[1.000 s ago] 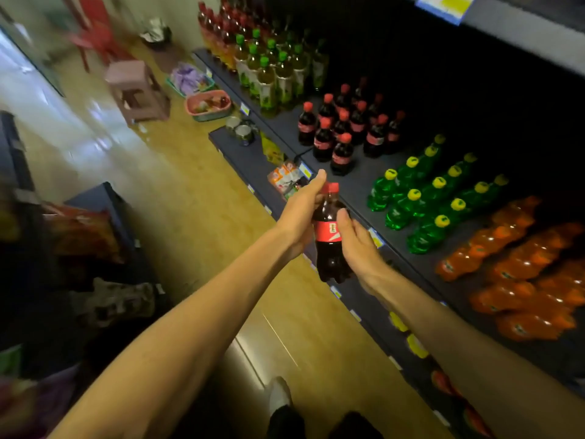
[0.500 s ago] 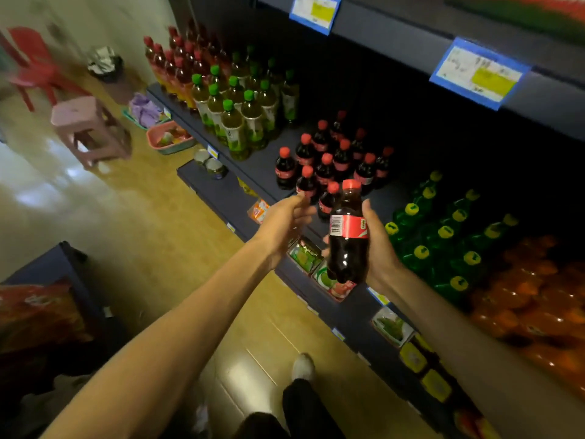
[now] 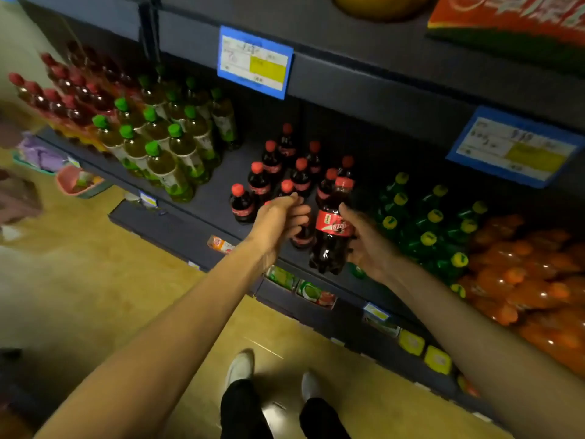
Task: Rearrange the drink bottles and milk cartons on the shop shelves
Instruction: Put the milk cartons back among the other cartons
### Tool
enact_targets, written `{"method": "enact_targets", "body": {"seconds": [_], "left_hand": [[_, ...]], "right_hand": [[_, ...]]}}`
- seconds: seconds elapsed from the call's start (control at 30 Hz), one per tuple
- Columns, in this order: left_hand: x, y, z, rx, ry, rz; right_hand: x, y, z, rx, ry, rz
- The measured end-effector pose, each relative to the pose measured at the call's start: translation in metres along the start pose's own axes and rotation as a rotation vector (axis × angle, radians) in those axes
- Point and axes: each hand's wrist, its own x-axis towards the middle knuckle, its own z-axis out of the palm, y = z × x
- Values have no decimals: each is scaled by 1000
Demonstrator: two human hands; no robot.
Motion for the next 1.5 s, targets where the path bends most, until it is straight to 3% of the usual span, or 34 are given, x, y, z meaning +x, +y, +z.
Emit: {"method": "enact_targets", "body": {"seconds": [0.17,0.27,0.5,1.2,1.5], "left_hand": [[30,23,-24,60,-97,-39],[45,30,-46,107,-122,-48],[69,31,-80,130,-168,-63],[121,-25,-108,6,-163,78],[114,-21,-106,-10,-127,85]], "right_hand": [[27,4,12,8,348,-60],[45,17,15,-113,542,-140],[93,31,21,-302,694,-312],[193,91,-11,-541,481,-246],[192,87,-5,-480,436,-239]]}}
